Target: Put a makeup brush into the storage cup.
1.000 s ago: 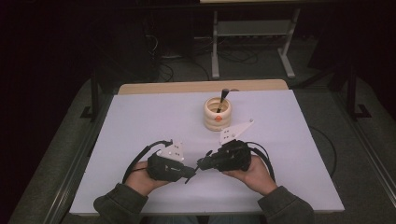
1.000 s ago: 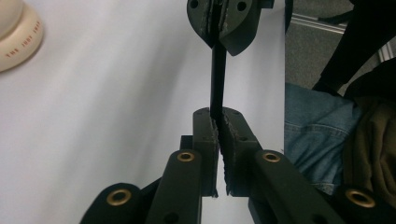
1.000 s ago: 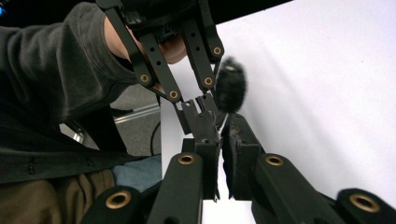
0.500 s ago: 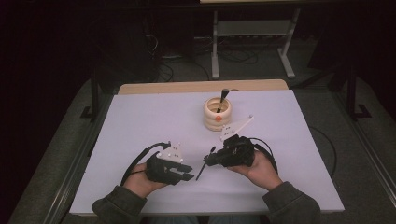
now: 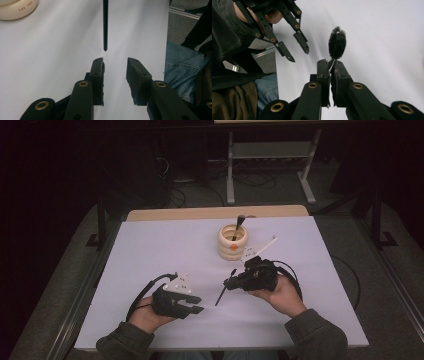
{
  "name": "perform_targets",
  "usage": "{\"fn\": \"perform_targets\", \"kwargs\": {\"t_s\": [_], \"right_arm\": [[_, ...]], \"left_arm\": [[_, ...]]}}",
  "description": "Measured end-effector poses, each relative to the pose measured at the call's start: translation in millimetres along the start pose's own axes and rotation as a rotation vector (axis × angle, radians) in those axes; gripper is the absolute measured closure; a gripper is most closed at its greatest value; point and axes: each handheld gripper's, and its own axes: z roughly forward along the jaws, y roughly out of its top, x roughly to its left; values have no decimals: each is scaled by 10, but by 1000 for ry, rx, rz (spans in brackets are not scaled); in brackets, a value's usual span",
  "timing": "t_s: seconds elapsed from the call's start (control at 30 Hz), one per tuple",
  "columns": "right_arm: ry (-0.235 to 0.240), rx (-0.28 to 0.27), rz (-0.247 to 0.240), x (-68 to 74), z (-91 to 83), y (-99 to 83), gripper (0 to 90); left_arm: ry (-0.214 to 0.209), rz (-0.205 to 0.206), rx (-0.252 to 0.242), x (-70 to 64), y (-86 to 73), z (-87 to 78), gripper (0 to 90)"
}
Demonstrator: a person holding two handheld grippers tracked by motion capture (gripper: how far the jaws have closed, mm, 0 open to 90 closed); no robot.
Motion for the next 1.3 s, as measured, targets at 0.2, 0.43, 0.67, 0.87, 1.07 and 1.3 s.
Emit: {"fn": "perform_targets", "kwargs": {"t_s": [0.2,0.43,0.67,0.87,1.07,1.3], "right_arm": [[-17,9,11,-53,-37,30,847],[-31,10,16,-100,-87,50,847],[-48,16,22,-150,-147,80,847],[-67,15,23,-191,-218,142,847],[-81,13,27,-236,-270,177,847],[-93,6,35,-297,-329,241,847]], "left_arm": [[7,-15,-10,-6,-33,6,657],[18,-18,-21,-8,-55,-4,652],[29,-20,-29,-9,-78,-19,644],[36,-21,-26,-4,-91,-44,634],[46,-36,-29,-8,-108,-53,615],[50,-33,-32,6,-127,-59,598]]}}
